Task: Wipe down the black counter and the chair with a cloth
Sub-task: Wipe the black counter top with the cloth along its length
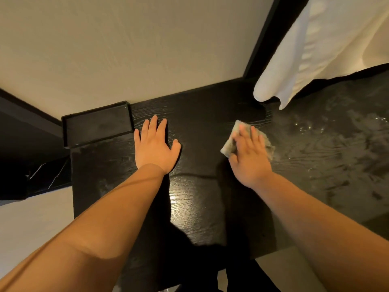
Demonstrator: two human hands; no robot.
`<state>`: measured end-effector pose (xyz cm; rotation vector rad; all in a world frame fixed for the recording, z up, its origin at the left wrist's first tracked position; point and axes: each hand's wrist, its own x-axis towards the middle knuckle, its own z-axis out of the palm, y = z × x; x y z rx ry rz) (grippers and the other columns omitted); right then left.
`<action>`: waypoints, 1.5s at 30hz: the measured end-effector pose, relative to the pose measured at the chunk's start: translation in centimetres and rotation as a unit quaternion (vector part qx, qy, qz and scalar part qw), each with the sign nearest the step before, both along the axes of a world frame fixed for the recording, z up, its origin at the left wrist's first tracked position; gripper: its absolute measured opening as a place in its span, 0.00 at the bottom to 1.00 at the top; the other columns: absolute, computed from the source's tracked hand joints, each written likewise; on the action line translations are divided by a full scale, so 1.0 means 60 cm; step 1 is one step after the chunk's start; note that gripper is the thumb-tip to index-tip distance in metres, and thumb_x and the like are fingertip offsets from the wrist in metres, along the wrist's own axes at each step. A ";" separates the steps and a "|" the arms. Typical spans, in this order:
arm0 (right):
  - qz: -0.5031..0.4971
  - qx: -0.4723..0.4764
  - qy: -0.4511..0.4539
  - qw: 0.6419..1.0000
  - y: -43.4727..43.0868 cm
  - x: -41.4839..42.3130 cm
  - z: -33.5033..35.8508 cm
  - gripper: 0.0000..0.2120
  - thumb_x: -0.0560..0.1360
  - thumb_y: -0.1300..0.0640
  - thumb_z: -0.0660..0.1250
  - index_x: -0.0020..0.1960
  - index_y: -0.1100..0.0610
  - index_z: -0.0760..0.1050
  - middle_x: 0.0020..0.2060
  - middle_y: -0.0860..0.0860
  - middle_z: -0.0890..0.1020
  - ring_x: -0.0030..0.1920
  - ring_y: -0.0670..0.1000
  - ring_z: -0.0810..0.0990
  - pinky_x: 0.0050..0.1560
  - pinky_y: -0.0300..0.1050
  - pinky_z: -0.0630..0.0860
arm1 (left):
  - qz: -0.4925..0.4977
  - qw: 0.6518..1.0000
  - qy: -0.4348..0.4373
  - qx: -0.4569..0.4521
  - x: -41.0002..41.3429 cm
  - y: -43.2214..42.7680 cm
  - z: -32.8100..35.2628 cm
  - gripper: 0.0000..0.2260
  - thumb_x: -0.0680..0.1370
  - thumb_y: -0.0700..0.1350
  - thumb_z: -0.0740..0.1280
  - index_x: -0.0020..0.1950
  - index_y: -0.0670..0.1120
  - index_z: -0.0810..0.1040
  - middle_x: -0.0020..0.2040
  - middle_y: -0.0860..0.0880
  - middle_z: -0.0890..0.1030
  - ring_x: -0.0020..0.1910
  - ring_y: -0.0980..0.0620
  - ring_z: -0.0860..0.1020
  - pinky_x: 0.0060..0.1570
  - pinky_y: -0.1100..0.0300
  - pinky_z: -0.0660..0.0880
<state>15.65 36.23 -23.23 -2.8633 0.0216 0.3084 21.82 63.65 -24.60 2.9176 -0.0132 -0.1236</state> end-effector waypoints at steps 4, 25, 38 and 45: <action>0.183 0.006 -0.029 0.983 0.064 -0.061 -0.008 0.31 0.81 0.44 0.51 0.81 0.55 0.61 0.83 0.53 0.57 0.83 0.59 0.50 0.82 0.59 0.48 | -0.011 1.000 -0.013 -0.004 -0.006 0.001 0.000 0.31 0.82 0.60 0.58 0.84 0.51 0.62 0.86 0.46 0.58 0.85 0.45 0.52 0.83 0.43 0.47; 0.097 0.018 -0.077 0.992 -0.054 -0.099 -0.039 0.33 0.84 0.45 0.57 0.84 0.58 0.53 0.82 0.54 0.61 0.83 0.58 0.56 0.82 0.57 0.54 | -0.126 0.988 0.080 0.042 -0.187 -0.080 0.004 0.35 0.80 0.62 0.51 0.87 0.56 0.50 0.87 0.48 0.44 0.85 0.44 0.40 0.82 0.40 0.38; 0.193 -0.017 -0.068 0.979 -0.032 -0.118 -0.018 0.37 0.79 0.45 0.59 0.82 0.62 0.59 0.80 0.58 0.64 0.81 0.62 0.59 0.79 0.62 0.60 | -0.123 0.989 0.069 0.032 -0.187 -0.080 0.006 0.35 0.79 0.62 0.53 0.86 0.55 0.53 0.87 0.48 0.47 0.86 0.43 0.42 0.82 0.40 0.38; -0.034 -0.036 -0.002 0.999 -0.084 -0.089 -0.019 0.38 0.79 0.42 0.49 0.85 0.56 0.48 0.84 0.53 0.50 0.84 0.59 0.45 0.83 0.60 0.46 | -0.124 0.989 0.068 0.037 -0.187 -0.080 0.006 0.34 0.81 0.62 0.53 0.87 0.55 0.52 0.87 0.48 0.46 0.86 0.43 0.42 0.82 0.40 0.38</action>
